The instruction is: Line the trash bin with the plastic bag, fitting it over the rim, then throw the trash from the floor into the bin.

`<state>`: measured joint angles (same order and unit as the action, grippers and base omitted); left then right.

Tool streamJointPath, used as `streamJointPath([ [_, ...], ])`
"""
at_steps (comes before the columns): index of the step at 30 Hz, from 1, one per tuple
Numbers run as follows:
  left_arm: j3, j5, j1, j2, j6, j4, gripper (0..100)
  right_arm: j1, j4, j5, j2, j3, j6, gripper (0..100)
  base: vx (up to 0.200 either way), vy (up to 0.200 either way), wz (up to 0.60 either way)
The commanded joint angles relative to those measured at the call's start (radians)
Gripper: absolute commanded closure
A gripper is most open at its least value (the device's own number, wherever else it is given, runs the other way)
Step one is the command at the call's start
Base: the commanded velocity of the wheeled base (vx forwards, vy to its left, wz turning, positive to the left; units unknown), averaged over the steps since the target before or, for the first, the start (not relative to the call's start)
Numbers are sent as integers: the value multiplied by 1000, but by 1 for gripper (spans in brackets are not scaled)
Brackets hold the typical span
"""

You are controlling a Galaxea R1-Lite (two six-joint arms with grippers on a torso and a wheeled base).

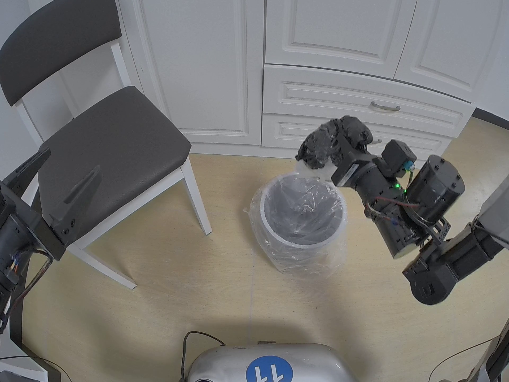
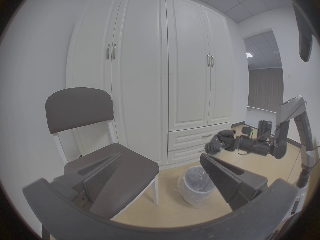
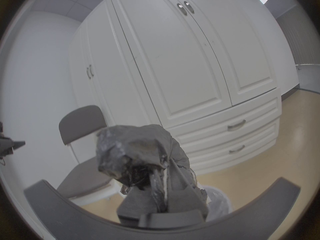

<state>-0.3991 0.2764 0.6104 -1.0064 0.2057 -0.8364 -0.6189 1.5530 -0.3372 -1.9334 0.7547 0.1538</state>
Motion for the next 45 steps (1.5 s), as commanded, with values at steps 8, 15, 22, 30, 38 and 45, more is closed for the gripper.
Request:
streamJointPath([
  [8, 10, 0, -5, -34, 43, -3, 0, 97, -45, 41, -194, 313, 43, 100, 0, 0, 0],
  [15, 29, 4, -90, -21, 205, -3, 0, 116, -47, 40, -308, 350, 73, 100, 0, 0, 0],
  [22, 83, 6, -156, 18, 376, -58, 0, 117, -47, 38, -395, 391, 85, 100, 0, 0, 0],
  [30, 85, 4, -155, -6, 379, -101, 0, 131, -47, 38, -463, 420, 89, 100, 0, 0, 0],
  [38, 83, 3, -155, -31, 363, -102, 0, 148, -60, 38, -592, 528, 128, 100, 0, 0, 0],
  [45, 82, 3, -155, -21, 369, -121, 0, 168, -93, 38, -644, 575, 213, 100, 0, 0, 0],
])
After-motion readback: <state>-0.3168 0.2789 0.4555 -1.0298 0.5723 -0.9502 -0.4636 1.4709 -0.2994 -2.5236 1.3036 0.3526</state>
